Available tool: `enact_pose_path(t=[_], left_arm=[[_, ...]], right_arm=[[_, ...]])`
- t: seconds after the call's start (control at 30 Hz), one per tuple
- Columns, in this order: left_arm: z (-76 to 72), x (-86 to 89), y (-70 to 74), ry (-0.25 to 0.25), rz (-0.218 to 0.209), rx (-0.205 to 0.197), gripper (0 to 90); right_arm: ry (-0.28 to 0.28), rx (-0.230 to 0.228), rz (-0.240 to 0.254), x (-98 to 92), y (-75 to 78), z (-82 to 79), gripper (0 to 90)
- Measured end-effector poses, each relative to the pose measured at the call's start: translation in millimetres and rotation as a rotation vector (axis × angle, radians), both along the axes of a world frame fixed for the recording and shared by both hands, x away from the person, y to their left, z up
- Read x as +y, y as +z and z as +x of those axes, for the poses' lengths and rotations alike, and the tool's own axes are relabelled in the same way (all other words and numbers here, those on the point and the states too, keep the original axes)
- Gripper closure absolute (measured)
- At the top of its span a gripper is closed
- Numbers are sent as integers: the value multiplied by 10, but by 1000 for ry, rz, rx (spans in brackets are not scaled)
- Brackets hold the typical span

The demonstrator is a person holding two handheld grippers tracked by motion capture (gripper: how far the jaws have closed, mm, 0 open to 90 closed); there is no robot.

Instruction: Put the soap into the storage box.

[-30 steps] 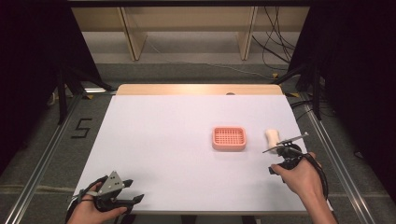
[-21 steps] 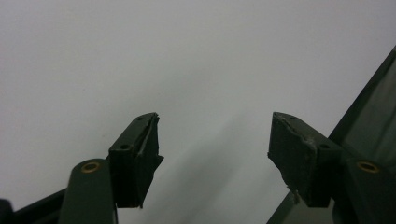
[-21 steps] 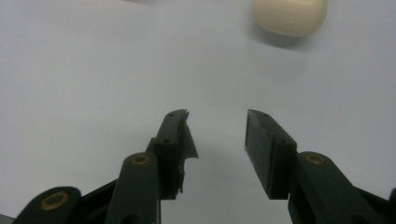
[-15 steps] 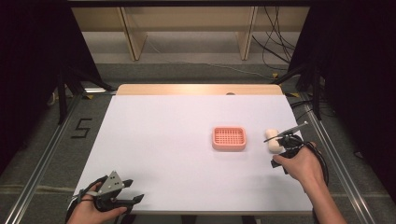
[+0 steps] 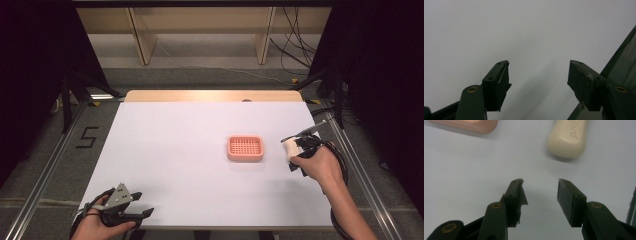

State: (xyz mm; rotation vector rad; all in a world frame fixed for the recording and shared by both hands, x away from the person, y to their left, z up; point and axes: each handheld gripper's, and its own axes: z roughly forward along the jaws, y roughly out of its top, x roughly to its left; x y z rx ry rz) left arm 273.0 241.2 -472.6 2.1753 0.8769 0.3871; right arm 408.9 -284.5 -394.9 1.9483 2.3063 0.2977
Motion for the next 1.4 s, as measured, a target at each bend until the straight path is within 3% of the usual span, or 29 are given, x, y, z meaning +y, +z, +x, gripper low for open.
enact_pose_path(t=[0.07,0.13,0.23,0.33,0.4,0.43,0.47,0.5,0.53,0.57,0.6,0.67,0.77,0.87,0.9,0.93,1.03,1.17,1.3,1.33,1.4], left_arm=[[0,0,0,-1,1,0,330],[-1,0,1,-2,1,0,331],[-1,1,2,-1,-1,-2,331],[-1,2,1,-1,0,-1,330],[0,0,0,0,0,0,330],[0,0,0,0,0,0,330],[0,1,0,-1,1,0,330],[0,1,0,-1,1,0,330],[0,5,1,-1,3,1,331],[-1,2,-1,1,-1,1,330],[-4,0,-3,6,-6,5,330],[-8,-4,-9,17,-11,13,331],[-10,-6,-10,21,-18,13,331],[-10,-6,-17,19,-26,12,331],[-11,-3,-11,18,-22,16,330],[-11,-3,-11,18,-22,16,331],[-15,0,-12,22,-19,12,330],[-10,19,-4,7,0,1,331],[-17,25,-5,15,-3,3,331],[-20,27,-5,16,-3,3,330],[-23,33,-5,18,-2,1,330]], right_arm=[[-32,2,12,26,-1,23,550],[-8,4,2,8,-2,44,545],[-48,11,16,40,3,99,541],[-17,-3,-5,15,6,151,538],[-36,-5,-6,22,10,185,536],[-20,-5,-4,19,19,195,533],[-63,-13,7,51,13,199,531],[-51,-23,8,37,9,221,529],[-65,2,2,48,26,237,525],[-29,-14,-12,17,17,259,521],[-68,-26,-2,50,1,263,518],[-35,-5,-16,20,15,310,511],[-31,-18,-27,10,-3,338,508],[-38,-12,-28,-3,-20,382,507],[-72,-8,-21,10,-40,413,506],[-48,-1,-42,-17,-36,434,505],[-79,2,-39,-26,-50,487,504],[-61,24,-53,-60,-79,573,500],[-125,51,-40,-15,-109,647,482],[-88,39,-53,-50,-127,673,470],[-101,67,-38,-35,-149,702,449]])
